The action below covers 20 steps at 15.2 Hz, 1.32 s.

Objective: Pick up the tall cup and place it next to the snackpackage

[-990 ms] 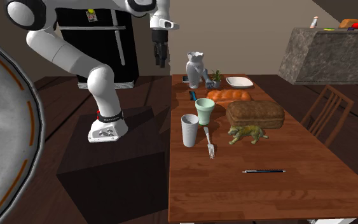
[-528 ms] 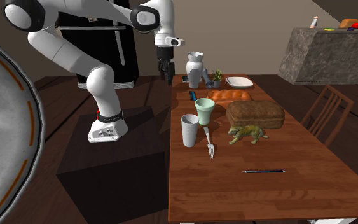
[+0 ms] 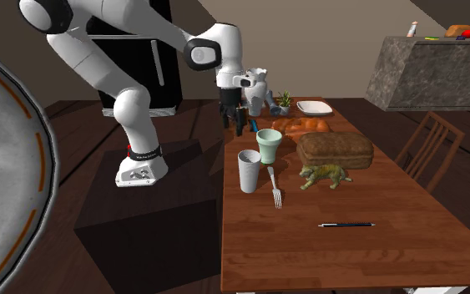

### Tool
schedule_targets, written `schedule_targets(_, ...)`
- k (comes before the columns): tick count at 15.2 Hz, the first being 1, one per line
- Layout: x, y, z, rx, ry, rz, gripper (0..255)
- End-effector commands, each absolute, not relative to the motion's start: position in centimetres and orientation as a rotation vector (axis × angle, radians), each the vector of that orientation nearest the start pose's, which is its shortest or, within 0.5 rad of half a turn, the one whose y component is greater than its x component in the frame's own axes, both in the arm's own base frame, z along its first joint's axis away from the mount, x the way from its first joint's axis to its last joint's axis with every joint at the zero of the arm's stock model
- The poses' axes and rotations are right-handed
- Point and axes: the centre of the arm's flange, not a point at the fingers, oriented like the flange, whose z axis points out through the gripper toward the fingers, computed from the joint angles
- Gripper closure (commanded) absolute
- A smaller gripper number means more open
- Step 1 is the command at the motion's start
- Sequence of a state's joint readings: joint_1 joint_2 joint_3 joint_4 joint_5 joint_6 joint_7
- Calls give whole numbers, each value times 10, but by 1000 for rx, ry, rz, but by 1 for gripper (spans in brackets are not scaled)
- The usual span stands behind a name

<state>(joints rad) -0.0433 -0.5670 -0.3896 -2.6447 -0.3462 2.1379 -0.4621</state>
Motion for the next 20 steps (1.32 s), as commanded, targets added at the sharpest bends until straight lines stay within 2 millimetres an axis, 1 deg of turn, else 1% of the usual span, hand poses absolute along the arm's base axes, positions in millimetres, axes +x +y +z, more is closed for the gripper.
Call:
schedule_targets(1,342,-187,392,-3204,-470,-29,0)
schedule_targets(4,354,-213,365,-3188,-530,-59,0)
schedule_targets(5,356,-218,361,-3185,-540,-65,0)
schedule_targets(12,358,-221,324,-3185,-540,-65,0)
schedule_targets(13,359,-221,321,-3185,-540,-65,0)
schedule_targets(20,359,-221,321,-3185,-540,-65,0)
